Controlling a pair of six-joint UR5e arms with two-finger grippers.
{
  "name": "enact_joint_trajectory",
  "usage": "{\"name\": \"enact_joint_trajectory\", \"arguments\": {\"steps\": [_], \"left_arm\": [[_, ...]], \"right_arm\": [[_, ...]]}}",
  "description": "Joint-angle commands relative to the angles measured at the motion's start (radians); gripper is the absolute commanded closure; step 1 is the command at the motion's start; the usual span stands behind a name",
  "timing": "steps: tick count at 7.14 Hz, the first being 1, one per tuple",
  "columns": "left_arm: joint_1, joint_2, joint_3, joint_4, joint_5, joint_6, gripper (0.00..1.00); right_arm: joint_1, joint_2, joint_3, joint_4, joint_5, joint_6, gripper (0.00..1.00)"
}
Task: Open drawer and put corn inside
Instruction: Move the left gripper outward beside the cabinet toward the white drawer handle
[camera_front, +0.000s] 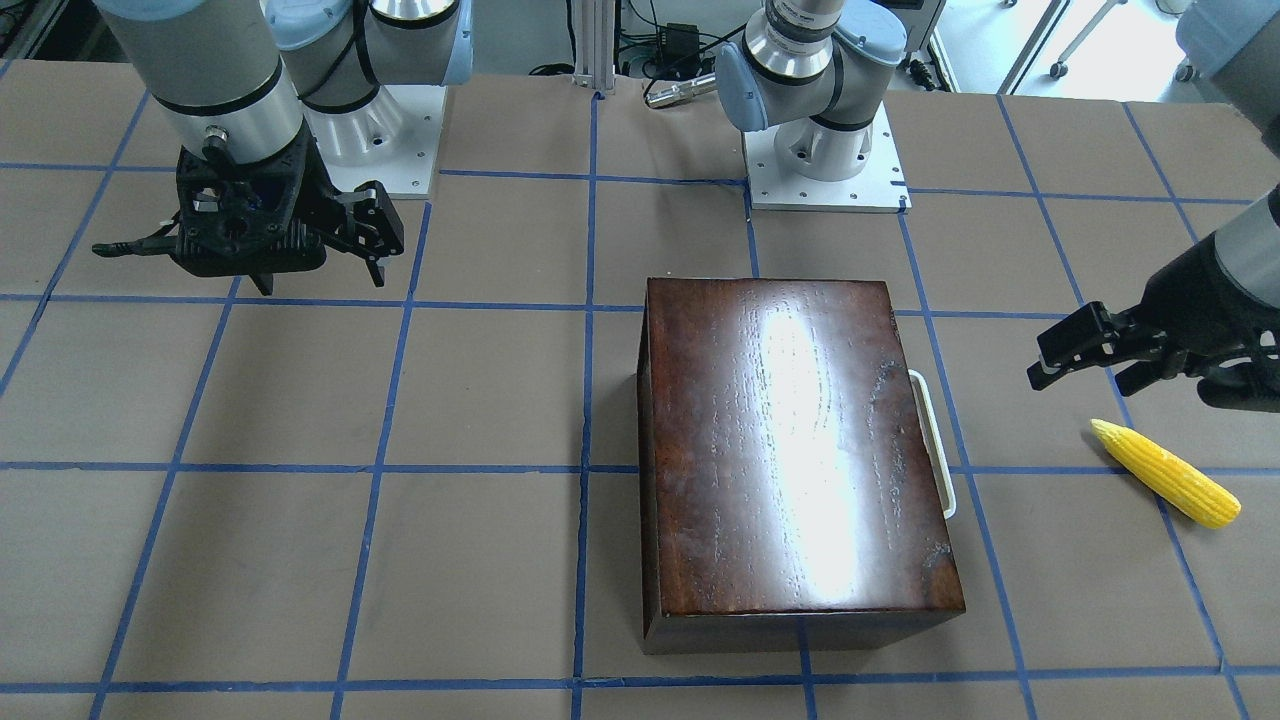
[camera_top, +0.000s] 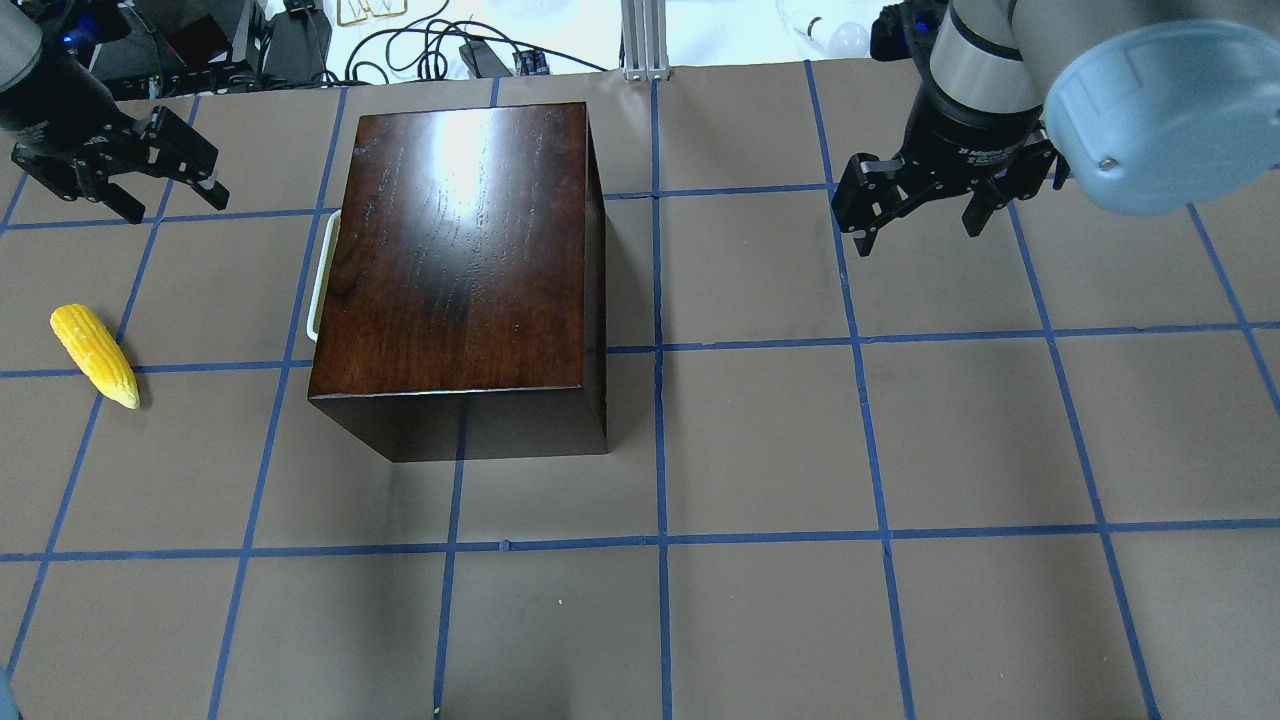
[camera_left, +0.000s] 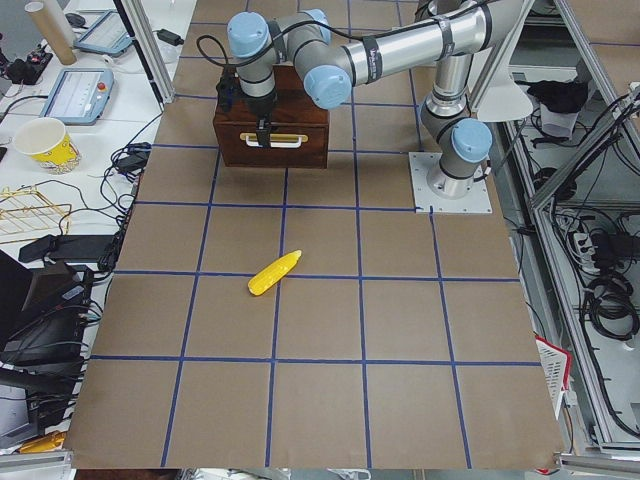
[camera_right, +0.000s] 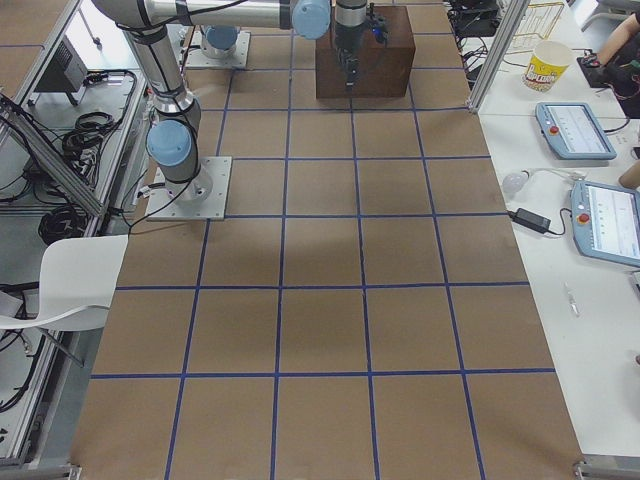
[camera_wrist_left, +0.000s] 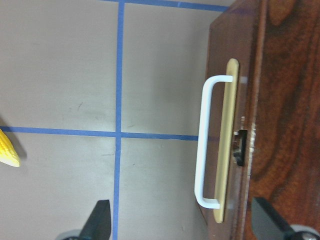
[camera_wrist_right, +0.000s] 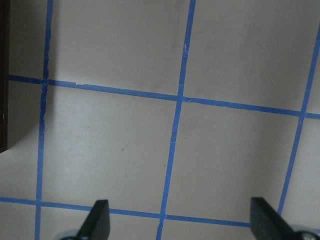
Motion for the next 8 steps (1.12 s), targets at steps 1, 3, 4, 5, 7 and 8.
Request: {"name": "enact_joint_trajectory", "arguments": {"steps": [1,3,4,5,7,8], "left_arm": [[0.036,-0.059,-0.011,0.010,-0.041,0.137,0.00],[0.043,-0.098,-0.059,0.087,-0.062,0.164,0.00],[0.042,-0.104,-0.087,0.112,-0.066,0.157,0.00],[0.040,-0.104,-0.098,0.113,-0.092,0.152,0.00],[0.020,-0.109,-0.098,0.113,-0.126,0.150,0.00],[0.020,-0.115,-0.110,0.113,-0.128,0.158,0.00]], "right_arm": [[-0.002,0.000,0.000,0.000,0.000,0.000,0.00],[0.001,0.000,0.000,0.000,0.000,0.000,0.00],[0.001,0.000,0.000,0.000,0.000,0.000,0.00],[0.001,0.000,0.000,0.000,0.000,0.000,0.00],[-0.002,0.000,0.000,0.000,0.000,0.000,0.00],[0.001,0.000,0.000,0.000,0.000,0.000,0.00]]}}
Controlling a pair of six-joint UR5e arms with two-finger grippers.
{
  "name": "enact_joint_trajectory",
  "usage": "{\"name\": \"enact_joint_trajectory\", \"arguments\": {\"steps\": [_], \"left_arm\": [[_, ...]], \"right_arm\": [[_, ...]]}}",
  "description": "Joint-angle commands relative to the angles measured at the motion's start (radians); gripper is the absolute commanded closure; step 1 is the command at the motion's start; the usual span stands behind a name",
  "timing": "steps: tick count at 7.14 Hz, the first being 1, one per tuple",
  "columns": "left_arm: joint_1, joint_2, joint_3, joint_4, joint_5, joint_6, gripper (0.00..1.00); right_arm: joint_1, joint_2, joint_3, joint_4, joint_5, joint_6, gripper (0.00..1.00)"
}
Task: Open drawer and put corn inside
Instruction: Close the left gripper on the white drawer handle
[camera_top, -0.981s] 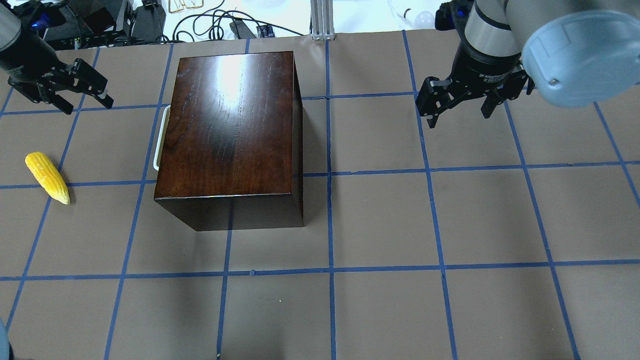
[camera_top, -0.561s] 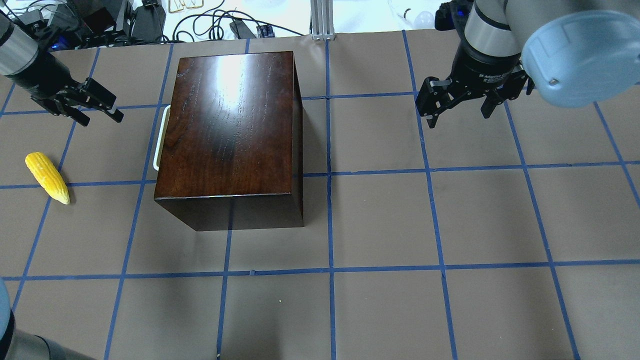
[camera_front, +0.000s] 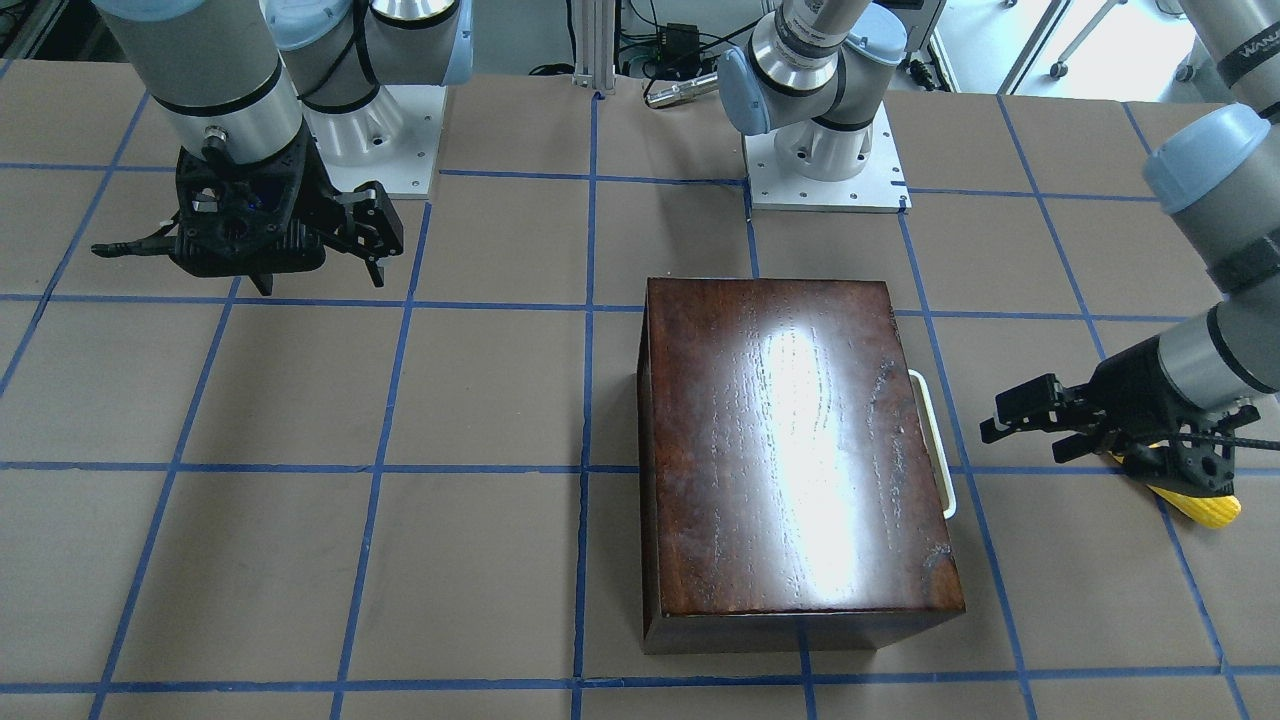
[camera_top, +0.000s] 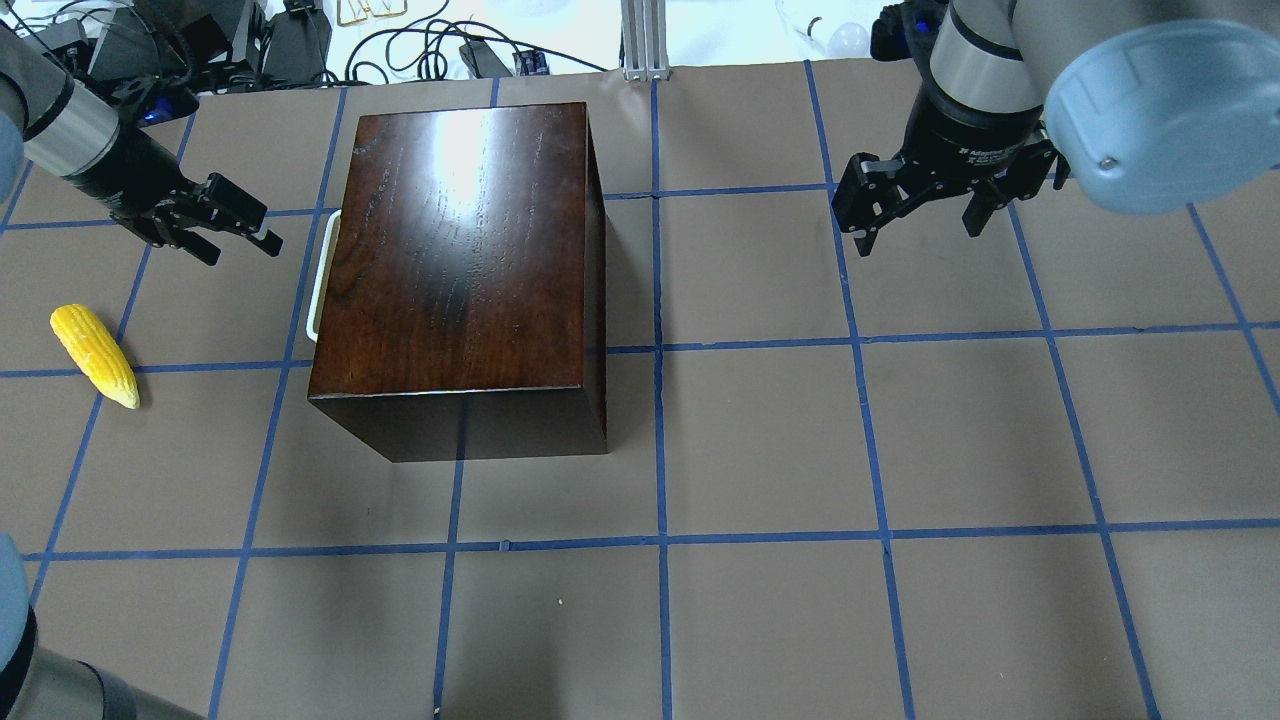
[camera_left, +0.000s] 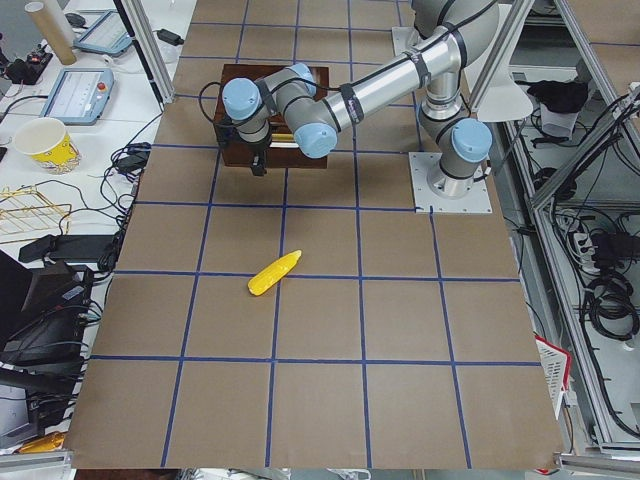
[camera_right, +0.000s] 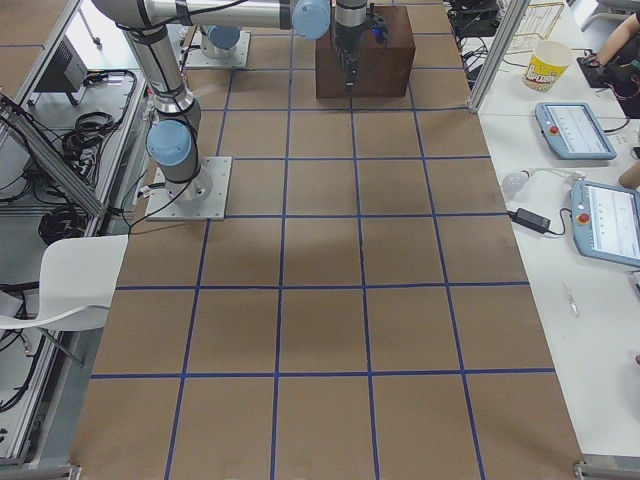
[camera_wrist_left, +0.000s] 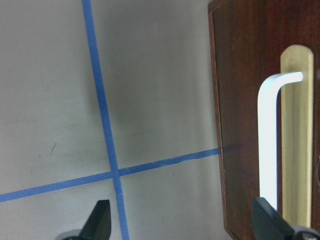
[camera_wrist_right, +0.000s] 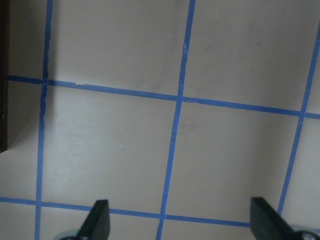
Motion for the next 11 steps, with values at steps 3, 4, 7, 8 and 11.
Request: {"name": "enact_joint_trajectory", "arguments": {"steps": [3,4,7,8,11], "left_arm": [[-0.010,-0.014,-0.045,0.033,-0.054,0.008,0.00],[-0.010,-0.026,-0.045,0.033,-0.055,0.005,0.00],[-0.030,-0.052,-0.045,0.056,-0.097,-0.001,0.00],[-0.033,-0.055,-0.047,0.056,-0.097,-0.001,0.00],[-0.031,-0.072,-0.047,0.066,-0.095,0.001,0.00]], "right_arm": [[-0.001,0.000,0.000,0.000,0.000,0.000,0.00],[0.002,0.000,0.000,0.000,0.000,0.000,0.00],[0.002,0.000,0.000,0.000,0.000,0.000,0.00],[0.002,0.000,0.000,0.000,0.000,0.000,0.00],[-0.001,0.000,0.000,0.000,0.000,0.000,0.00]]}}
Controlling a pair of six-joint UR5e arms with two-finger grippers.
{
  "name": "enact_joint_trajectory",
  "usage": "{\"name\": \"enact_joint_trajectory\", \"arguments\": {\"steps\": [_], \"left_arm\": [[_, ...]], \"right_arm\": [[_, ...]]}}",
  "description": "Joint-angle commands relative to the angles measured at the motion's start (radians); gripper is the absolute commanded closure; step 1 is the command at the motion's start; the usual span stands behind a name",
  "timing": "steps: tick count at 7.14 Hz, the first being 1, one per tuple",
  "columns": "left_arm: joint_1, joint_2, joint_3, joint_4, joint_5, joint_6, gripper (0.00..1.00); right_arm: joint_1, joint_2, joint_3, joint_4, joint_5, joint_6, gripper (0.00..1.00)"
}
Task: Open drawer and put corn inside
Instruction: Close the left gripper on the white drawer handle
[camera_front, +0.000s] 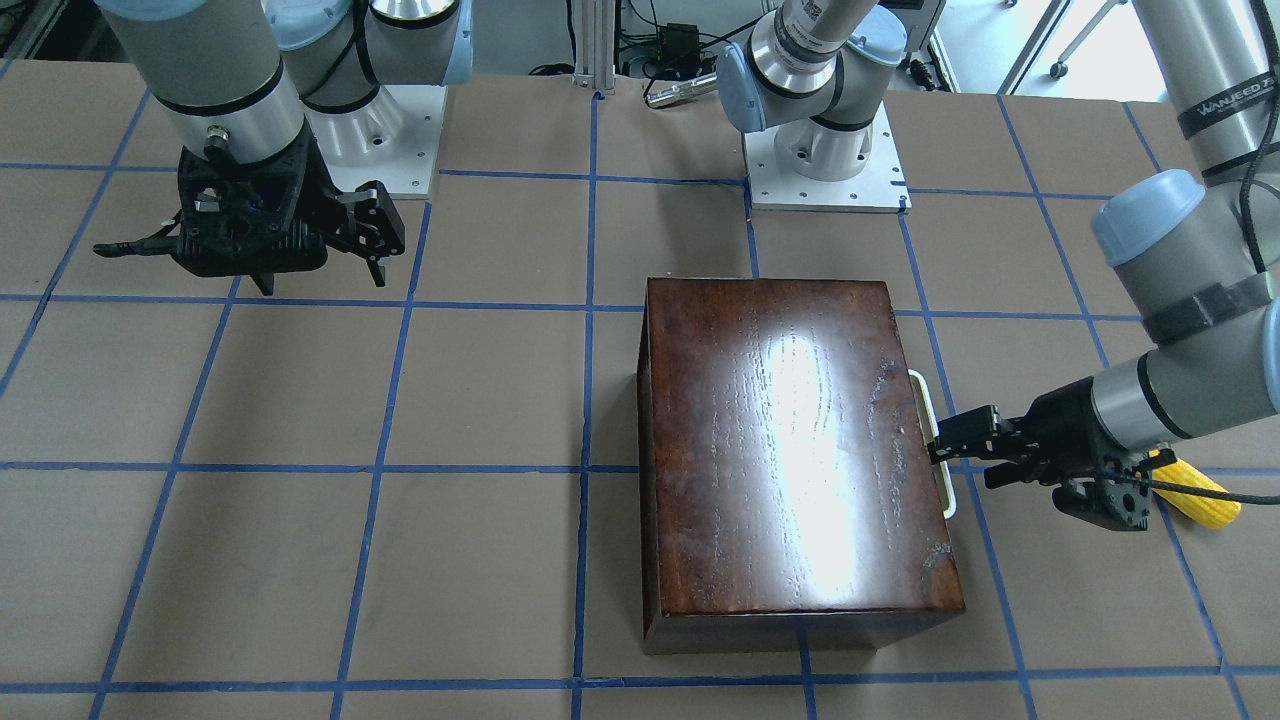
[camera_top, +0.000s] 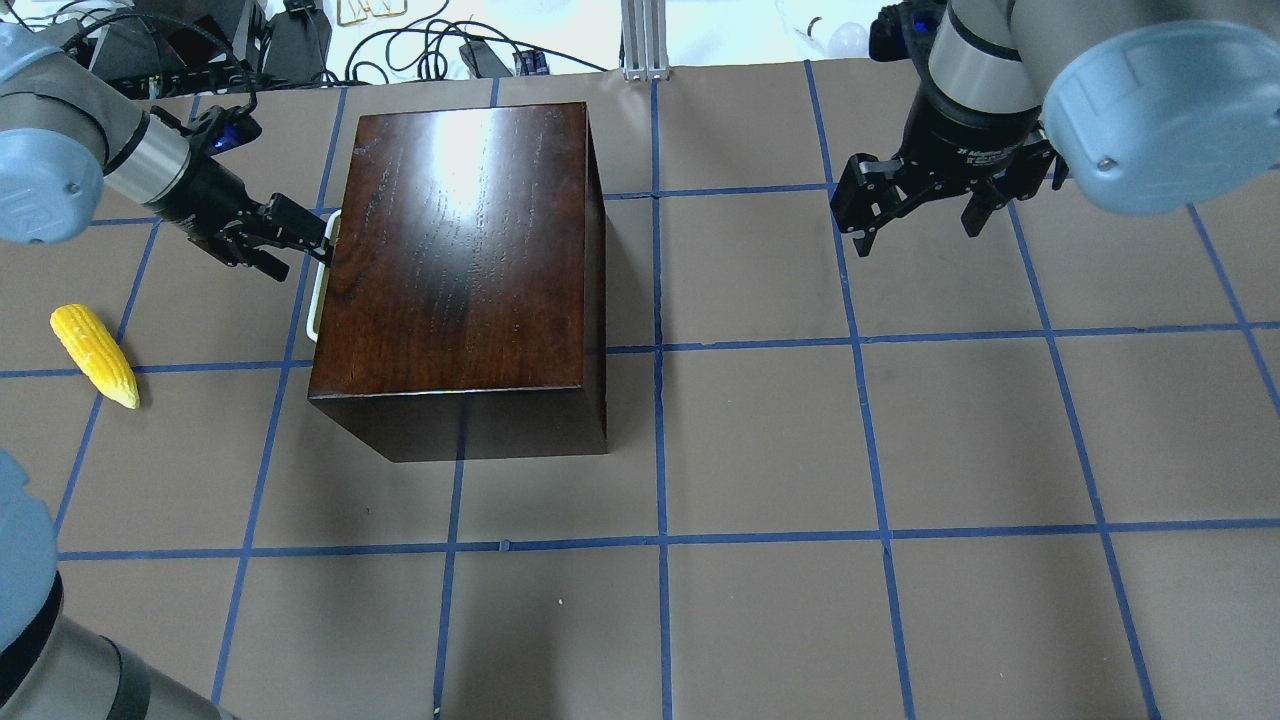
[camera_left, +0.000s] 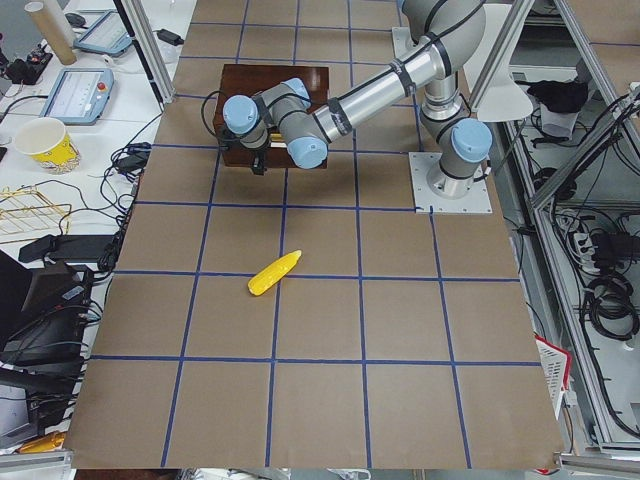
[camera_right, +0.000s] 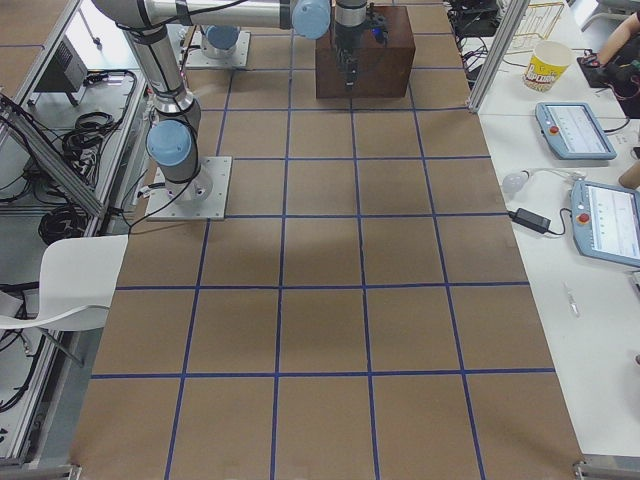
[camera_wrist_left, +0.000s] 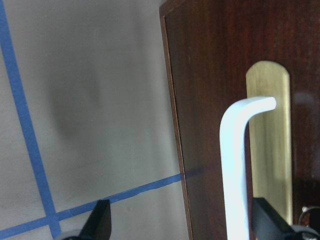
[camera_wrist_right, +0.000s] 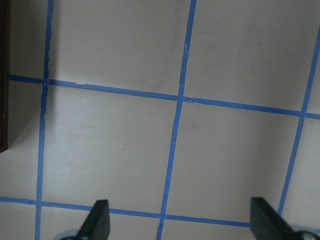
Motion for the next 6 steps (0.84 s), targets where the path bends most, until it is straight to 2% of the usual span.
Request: {"name": "enact_joint_trajectory", "arguments": {"steps": [1,6], "left_arm": [[0.000,-0.012,0.000,0.011,0.003,0.004,0.00],[0.006,-0.019,0.006,0.048,0.013,0.010,0.00]], "right_arm": [[0.001,0.000,0.000,0.000,0.000,0.000,0.00],[0.001,0.000,0.000,0.000,0.000,0.000,0.00]]}}
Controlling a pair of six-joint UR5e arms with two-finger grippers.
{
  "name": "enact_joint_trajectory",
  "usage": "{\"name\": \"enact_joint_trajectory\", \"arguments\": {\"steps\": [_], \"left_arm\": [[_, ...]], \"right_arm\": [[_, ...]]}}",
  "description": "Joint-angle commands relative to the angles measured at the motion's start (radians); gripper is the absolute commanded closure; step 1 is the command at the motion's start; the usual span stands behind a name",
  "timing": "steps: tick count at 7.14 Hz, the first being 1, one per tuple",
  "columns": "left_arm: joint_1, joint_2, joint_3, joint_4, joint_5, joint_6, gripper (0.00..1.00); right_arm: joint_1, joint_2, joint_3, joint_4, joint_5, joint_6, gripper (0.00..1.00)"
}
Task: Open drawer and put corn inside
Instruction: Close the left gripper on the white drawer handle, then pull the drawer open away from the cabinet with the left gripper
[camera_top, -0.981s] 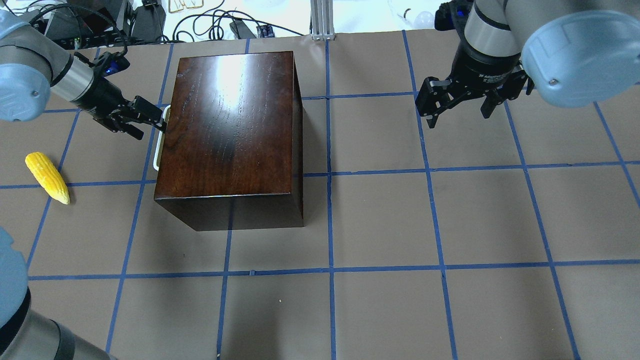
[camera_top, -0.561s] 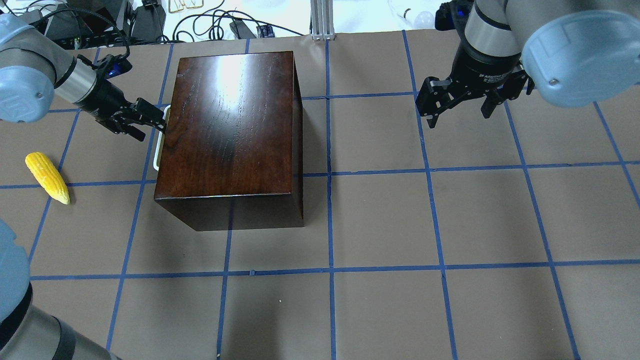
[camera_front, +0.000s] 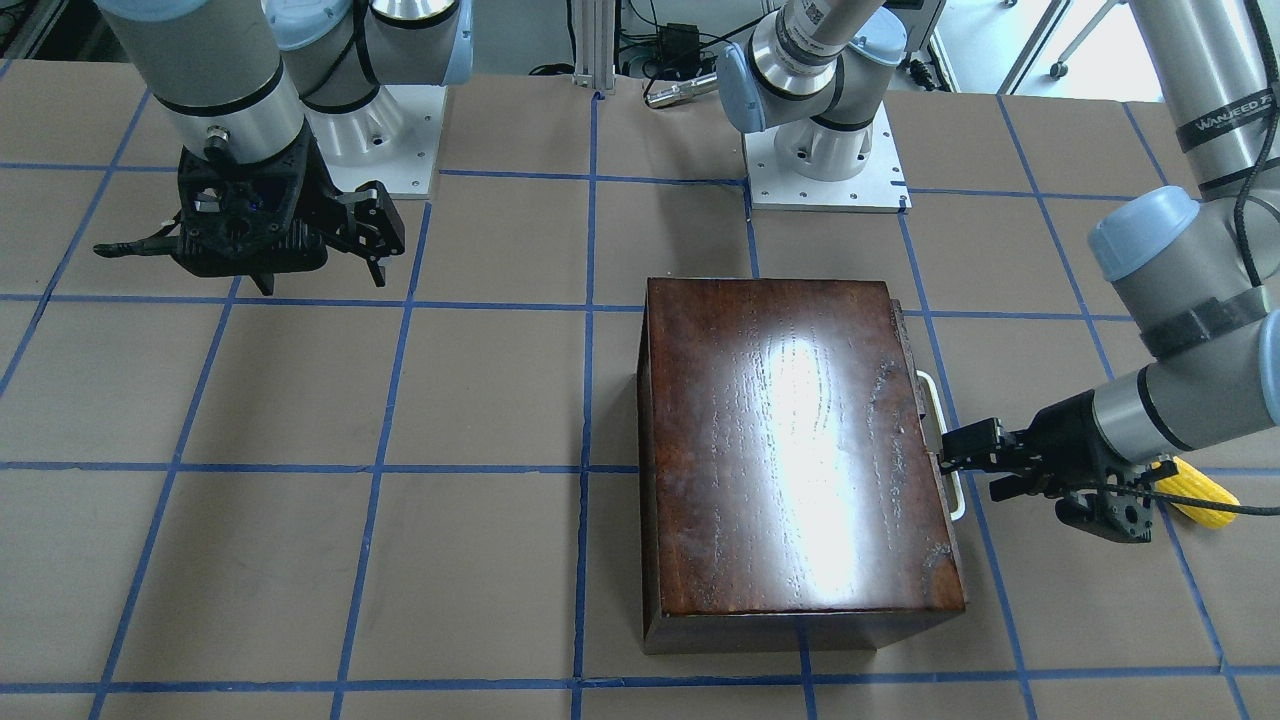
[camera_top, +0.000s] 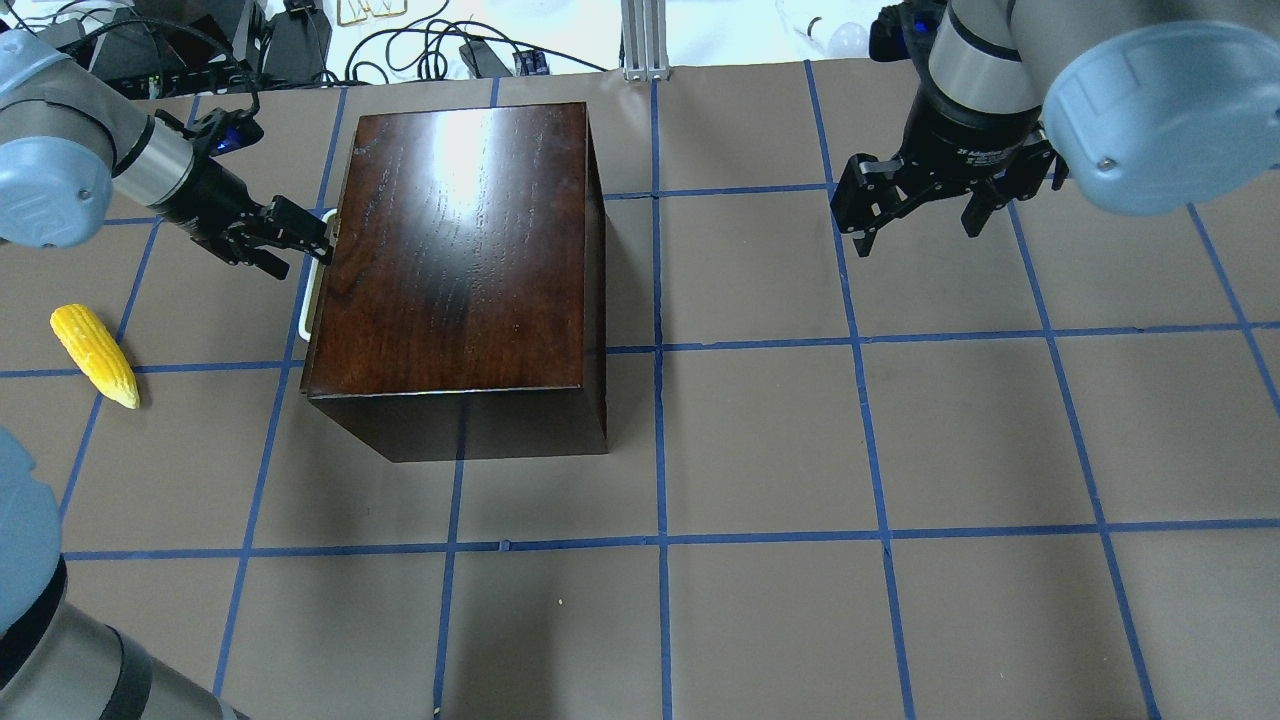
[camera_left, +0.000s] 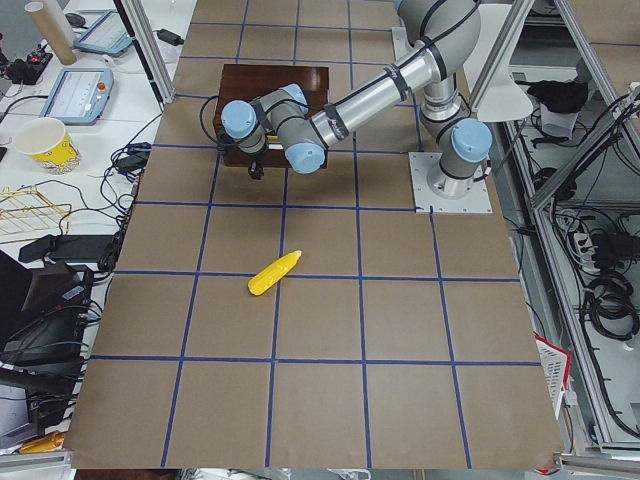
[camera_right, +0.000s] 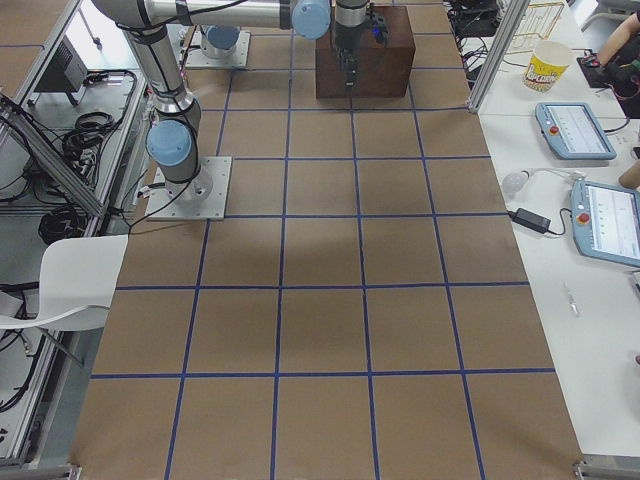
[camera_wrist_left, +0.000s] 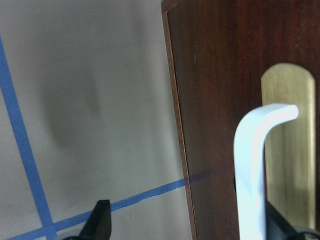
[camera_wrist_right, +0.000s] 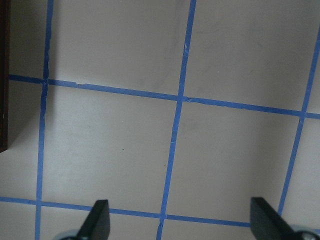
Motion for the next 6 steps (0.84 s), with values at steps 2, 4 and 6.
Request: {"name": "enact_joint_trajectory", "arguments": {"steps": [2,4,6], "left_arm": [[0.006,0.001,0.008,0.003,0.004,0.002,0.00],[0.008,0.001,0.006,0.005,0.027,0.019,0.00],[0.011,0.001,0.008,0.005,0.041,0.046,0.00]], "right_arm": [[0.000,0.000,0.000,0.000,0.000,0.000,0.00],[-0.003,0.000,0.000,0.000,0.000,0.000,0.00],[-0.003,0.000,0.000,0.000,0.000,0.000,0.00]]}}
